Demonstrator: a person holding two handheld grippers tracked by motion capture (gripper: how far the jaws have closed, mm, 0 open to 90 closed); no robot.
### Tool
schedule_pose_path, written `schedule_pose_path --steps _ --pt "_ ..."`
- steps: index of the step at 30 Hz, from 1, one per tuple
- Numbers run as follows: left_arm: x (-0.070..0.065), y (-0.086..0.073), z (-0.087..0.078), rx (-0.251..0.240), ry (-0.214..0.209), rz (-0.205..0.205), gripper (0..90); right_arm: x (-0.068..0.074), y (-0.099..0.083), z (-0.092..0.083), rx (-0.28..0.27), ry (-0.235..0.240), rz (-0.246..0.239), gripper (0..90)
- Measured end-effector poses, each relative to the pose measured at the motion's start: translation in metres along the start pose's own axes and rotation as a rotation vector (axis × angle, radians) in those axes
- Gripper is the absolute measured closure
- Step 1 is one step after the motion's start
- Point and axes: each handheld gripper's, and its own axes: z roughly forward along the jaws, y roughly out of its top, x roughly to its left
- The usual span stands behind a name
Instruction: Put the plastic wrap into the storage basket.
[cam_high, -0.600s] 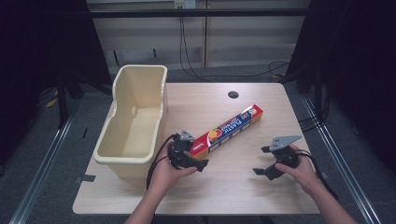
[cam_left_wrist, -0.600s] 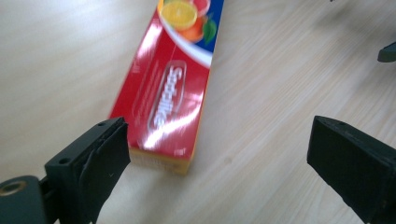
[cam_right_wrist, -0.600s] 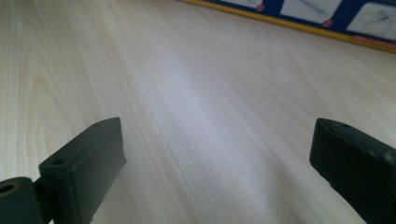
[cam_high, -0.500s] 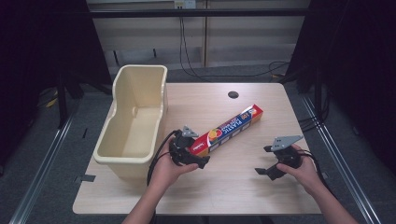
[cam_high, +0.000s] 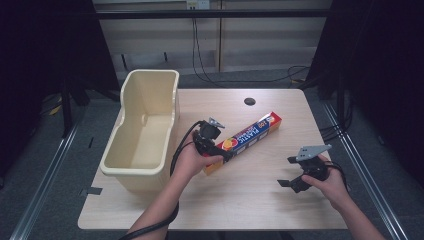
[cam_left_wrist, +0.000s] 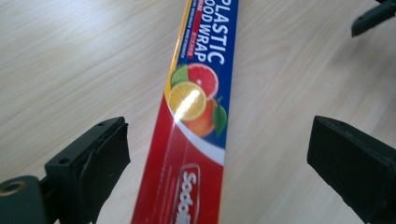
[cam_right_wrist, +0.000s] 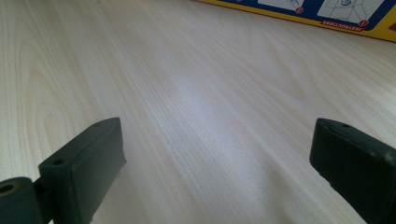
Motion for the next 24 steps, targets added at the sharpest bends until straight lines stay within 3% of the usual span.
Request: schedule_pose_path --steps 11,17,19,24 --pt "0.009 0.026 0.034 0.057 -0.007 0.026 6.7 -0.002 -0.002 -0.003 -0.005 0.002 0.005 3.0" --pt "0.007 0.035 0.050 0.061 -0.017 0.029 7.7 -0.003 -0.002 -0.003 -0.012 -0.005 0.008 3.0" --pt "0.006 0.040 0.056 0.071 -0.012 0.057 8.3 -0.003 -0.002 -0.003 -0.011 -0.004 0.006 3.1" --pt "0.005 0.046 0.065 0.074 -0.019 0.061 10.3 -0.004 -0.002 -0.002 -0.015 0.002 0.003 3.0"
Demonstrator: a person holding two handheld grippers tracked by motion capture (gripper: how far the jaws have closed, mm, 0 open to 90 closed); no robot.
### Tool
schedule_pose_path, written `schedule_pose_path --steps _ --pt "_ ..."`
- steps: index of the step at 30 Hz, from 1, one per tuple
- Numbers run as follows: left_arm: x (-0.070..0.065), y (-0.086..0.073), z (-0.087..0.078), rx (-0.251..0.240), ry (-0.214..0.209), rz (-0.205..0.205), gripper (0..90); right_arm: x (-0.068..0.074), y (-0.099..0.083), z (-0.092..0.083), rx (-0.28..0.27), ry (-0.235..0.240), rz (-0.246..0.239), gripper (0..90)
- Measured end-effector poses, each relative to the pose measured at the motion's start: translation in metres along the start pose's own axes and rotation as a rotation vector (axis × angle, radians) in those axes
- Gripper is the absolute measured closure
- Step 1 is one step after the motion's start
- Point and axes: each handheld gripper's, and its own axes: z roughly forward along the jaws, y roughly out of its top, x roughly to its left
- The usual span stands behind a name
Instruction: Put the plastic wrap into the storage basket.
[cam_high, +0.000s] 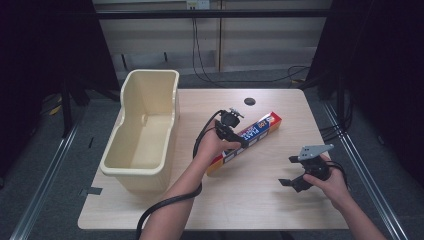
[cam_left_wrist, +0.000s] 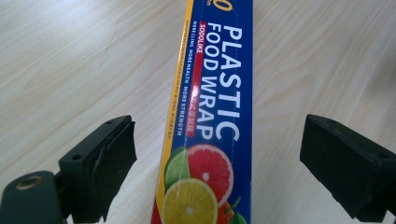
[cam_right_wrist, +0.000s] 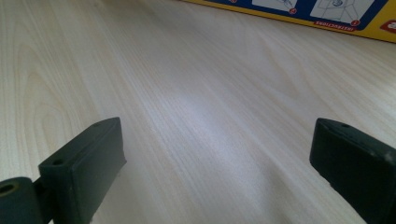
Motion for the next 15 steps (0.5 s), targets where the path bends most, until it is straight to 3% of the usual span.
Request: schedule_pose_path --steps 2,5,7,10,14,15 --pt "0.000 0.001 0.002 0.004 0.007 0.005 10.4 0.000 0.000 0.000 0.000 -0.001 0.002 3.0" --pt "0.001 0.003 0.009 0.013 0.019 0.048 13.3 0.000 0.001 0.001 -0.001 -0.001 0.006 3.0" --pt "0.000 0.004 0.013 0.001 -0.008 0.049 19.6 0.001 0.001 0.001 -0.001 0.002 0.004 3.1" --pt "0.000 0.007 0.017 0.020 0.010 0.061 21.6 0.001 0.002 0.001 -0.002 0.001 0.000 3.0" --pt "0.001 0.007 0.022 0.022 0.012 0.051 22.6 0.001 0.002 0.001 -0.007 -0.002 -0.001 3.1" --pt "0.002 0.008 0.024 0.042 0.002 0.049 22.9 0.001 0.002 0.001 -0.007 0.001 -0.002 3.0"
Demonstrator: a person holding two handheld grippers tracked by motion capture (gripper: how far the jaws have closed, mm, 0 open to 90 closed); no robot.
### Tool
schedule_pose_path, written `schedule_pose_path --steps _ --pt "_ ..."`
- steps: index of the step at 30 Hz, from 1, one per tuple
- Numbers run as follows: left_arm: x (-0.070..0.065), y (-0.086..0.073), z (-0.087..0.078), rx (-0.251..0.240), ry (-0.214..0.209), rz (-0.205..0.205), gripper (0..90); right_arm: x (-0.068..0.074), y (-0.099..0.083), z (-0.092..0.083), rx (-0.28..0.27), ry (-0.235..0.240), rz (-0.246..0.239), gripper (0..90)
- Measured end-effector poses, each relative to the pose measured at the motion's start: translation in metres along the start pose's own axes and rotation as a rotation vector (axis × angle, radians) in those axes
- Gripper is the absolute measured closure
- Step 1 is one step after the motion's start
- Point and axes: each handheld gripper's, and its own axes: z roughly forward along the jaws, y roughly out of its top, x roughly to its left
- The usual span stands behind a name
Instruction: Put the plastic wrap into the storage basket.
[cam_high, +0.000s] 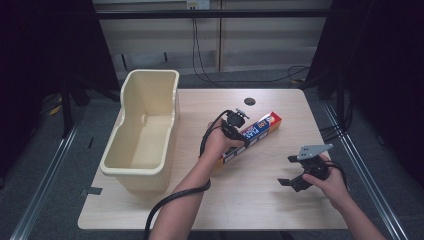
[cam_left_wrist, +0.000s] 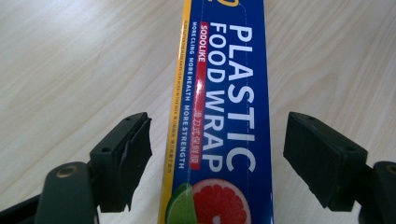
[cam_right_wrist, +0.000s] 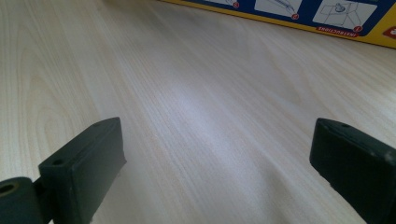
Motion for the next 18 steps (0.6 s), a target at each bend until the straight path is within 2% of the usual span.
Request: schedule_pose_path --steps 5,6,7,8,9,11,14,16,18 --pt "0.001 -0.002 0.006 0.030 -0.016 -0.037 26.9 0.001 0.000 0.000 -0.002 0.003 0.001 3.0" --pt "0.001 -0.003 0.008 0.038 -0.021 -0.064 31.6 0.001 0.001 0.000 -0.004 0.006 0.002 3.1" --pt "0.001 -0.003 0.008 0.038 -0.021 -0.064 34.9 0.001 0.001 0.000 -0.002 0.003 0.002 3.0" --pt "0.003 -0.004 0.007 0.050 -0.023 -0.046 36.8 0.001 0.001 0.000 -0.001 0.003 0.004 3.0" --pt "0.003 -0.004 0.007 0.043 -0.023 -0.059 36.8 0.000 0.001 0.000 0.000 0.004 0.005 3.0" --pt "0.004 -0.004 0.006 0.051 -0.027 -0.058 37.7 0.000 0.001 0.000 -0.003 0.001 0.003 3.0" --pt "0.001 -0.005 0.000 0.108 -0.029 -0.064 38.3 0.000 0.001 -0.001 -0.005 -0.001 0.003 3.0" --pt "-0.002 -0.007 -0.002 0.124 -0.030 -0.075 38.4 0.000 0.001 -0.001 -0.005 0.000 0.004 3.0" --pt "-0.004 -0.008 -0.006 0.152 -0.024 -0.066 38.2 0.000 0.001 -0.001 -0.007 0.001 0.004 3.0"
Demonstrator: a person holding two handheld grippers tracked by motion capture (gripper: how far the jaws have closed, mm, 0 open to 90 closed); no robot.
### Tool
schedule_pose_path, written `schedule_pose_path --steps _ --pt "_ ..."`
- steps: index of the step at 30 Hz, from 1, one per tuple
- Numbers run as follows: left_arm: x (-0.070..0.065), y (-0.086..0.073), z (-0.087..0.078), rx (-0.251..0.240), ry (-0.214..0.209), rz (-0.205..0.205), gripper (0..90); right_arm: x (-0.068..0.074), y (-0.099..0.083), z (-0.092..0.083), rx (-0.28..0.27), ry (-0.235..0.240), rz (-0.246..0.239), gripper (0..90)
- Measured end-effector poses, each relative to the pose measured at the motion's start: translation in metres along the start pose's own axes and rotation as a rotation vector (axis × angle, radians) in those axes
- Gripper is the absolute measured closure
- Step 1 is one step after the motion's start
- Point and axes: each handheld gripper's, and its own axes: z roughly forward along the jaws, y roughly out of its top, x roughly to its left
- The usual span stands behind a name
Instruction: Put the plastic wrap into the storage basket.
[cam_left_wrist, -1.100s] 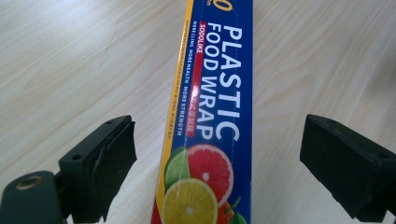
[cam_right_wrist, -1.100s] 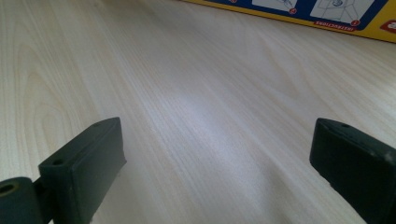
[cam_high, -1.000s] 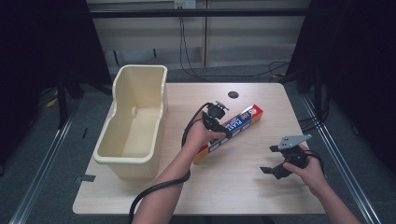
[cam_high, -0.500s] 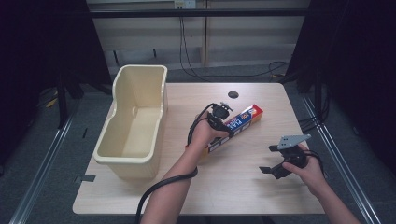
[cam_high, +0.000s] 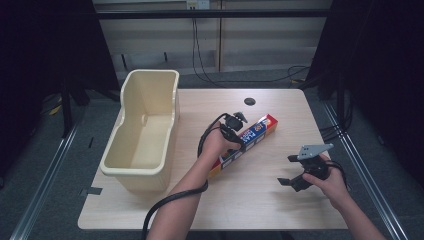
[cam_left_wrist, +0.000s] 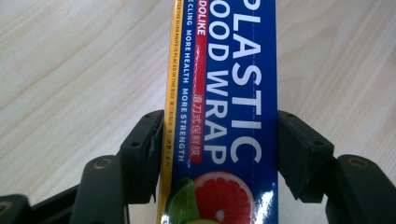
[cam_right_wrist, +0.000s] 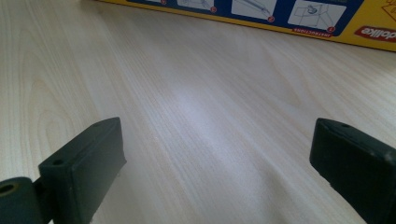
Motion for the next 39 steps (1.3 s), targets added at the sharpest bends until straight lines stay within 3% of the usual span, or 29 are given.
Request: schedule_pose_path --steps 2,3,5,7,9,11,12,13,15,16,18,24,26,30,39 --pt "0.000 0.000 0.000 -0.003 -0.004 -0.017 36.4 0.000 0.000 0.000 0.000 0.002 0.002 3.0" --pt "0.001 0.001 0.003 -0.031 -0.011 -0.036 32.6 0.000 0.001 0.000 -0.002 0.003 -0.003 3.1" --pt "0.002 0.002 0.005 -0.028 -0.011 -0.025 28.3 0.000 0.001 0.000 -0.002 0.001 0.002 3.0" --pt "0.002 0.004 0.012 -0.010 0.002 -0.007 29.3 0.000 0.001 0.000 0.000 -0.001 0.004 3.0" --pt "0.002 0.005 0.018 -0.012 -0.020 -0.024 29.8 0.000 0.000 0.000 0.000 0.003 0.005 3.0" --pt "0.001 0.005 0.019 -0.015 -0.014 -0.034 32.7 0.000 0.000 0.000 0.002 0.004 0.005 3.0" --pt "0.001 0.009 0.018 0.020 -0.005 -0.002 37.4 -0.001 0.000 0.000 -0.002 0.001 0.001 3.0" --pt "0.000 0.010 0.017 0.021 0.009 0.007 39.0 -0.001 0.000 0.000 -0.001 0.002 0.003 3.0" --pt "-0.002 0.013 0.015 0.066 0.018 0.000 39.9 -0.001 0.000 0.001 -0.002 0.007 0.004 3.0" --pt "-0.002 0.013 0.014 0.072 0.008 -0.031 40.2 -0.001 0.000 0.001 -0.001 0.006 0.003 3.0" --pt "-0.003 0.014 0.010 0.083 -0.009 -0.074 40.4 -0.001 0.000 0.002 -0.002 0.007 0.001 3.1" --pt "-0.002 0.019 -0.014 0.132 -0.010 -0.091 40.6 -0.001 0.000 0.001 -0.003 0.009 0.004 3.0" --pt "-0.001 0.018 -0.023 0.123 -0.024 -0.126 40.6 -0.001 0.000 0.000 -0.010 0.004 0.003 3.0" --pt "-0.001 0.019 -0.036 0.125 -0.026 -0.126 40.6 -0.001 0.000 0.000 -0.008 0.009 0.008 3.0" --pt "0.004 0.021 -0.077 0.125 -0.028 -0.194 40.5 0.000 0.001 0.000 -0.015 0.006 -0.008 3.0"
